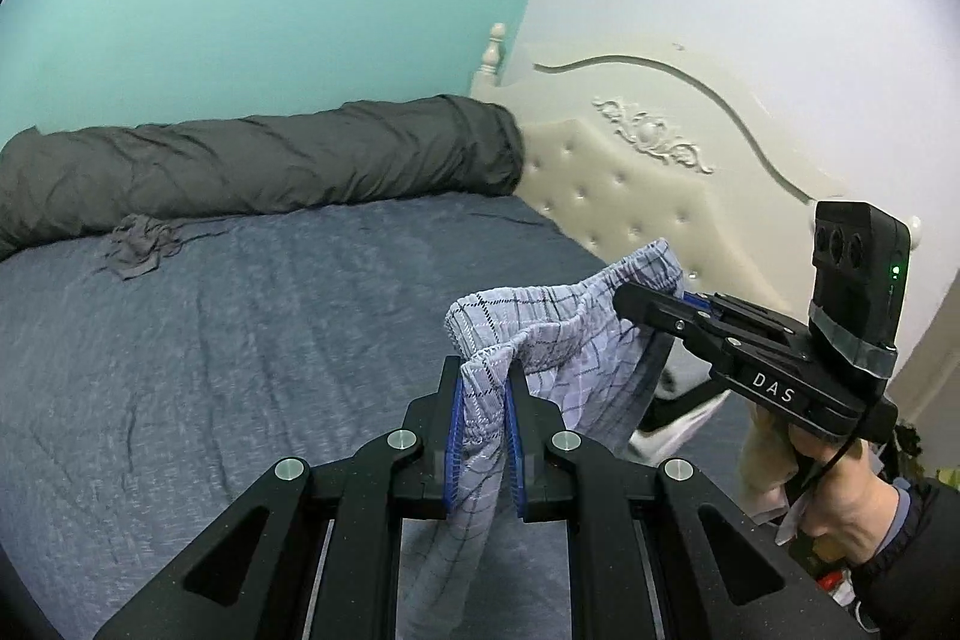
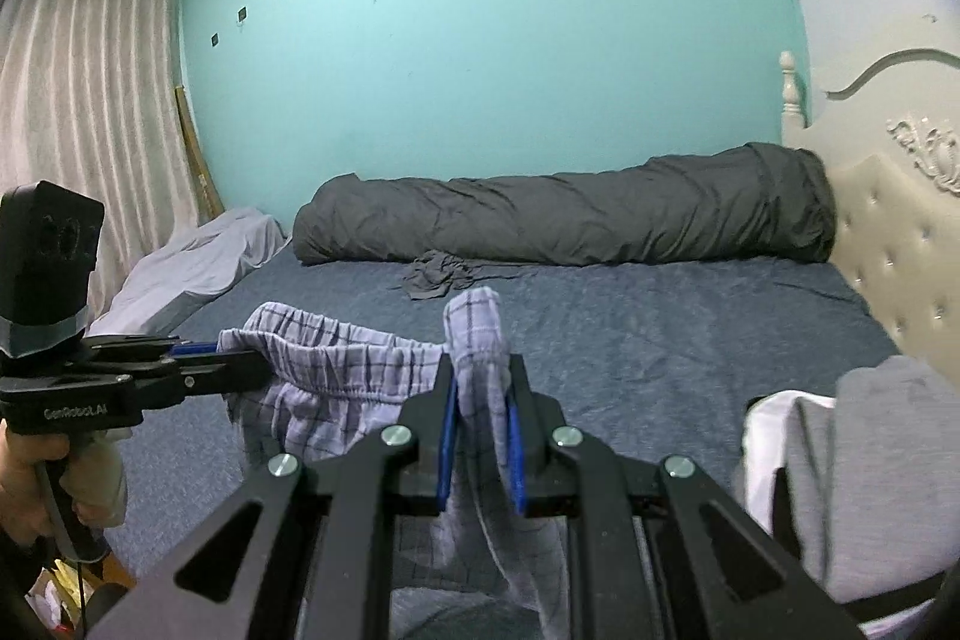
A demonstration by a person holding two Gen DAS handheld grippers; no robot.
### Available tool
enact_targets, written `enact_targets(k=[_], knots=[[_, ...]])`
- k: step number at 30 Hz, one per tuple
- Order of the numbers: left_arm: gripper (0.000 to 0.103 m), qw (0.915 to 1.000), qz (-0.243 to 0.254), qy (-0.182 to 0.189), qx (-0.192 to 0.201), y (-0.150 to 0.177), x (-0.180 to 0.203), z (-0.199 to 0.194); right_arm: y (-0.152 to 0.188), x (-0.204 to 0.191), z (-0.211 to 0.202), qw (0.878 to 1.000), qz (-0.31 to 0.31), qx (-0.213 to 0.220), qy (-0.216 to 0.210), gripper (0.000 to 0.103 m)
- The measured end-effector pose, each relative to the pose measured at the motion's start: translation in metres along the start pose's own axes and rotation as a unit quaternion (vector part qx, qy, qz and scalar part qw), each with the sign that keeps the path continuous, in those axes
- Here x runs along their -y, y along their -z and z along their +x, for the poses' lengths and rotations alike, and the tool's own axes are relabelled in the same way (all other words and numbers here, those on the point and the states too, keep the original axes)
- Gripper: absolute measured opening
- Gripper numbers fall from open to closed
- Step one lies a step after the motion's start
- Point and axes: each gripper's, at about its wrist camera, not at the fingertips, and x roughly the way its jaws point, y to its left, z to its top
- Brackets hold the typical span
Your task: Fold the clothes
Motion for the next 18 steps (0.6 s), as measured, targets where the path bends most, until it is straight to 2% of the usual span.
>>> enact_targets(k=[9, 18], knots=[[0.013, 0.9993, 0.032, 0.020, 0.005, -0.009, 0.063, 0.003, -0.002, 0.027, -0.059, 1.000, -0.001, 0.017, 0.025, 0.013], [0.013, 0.9979, 0.050, 0.042, 0.000, -0.016, 0.111, 0.020, -0.001, 0.057, -0.098, 0.999, 0.004, 0.020, 0.049, 0.013]])
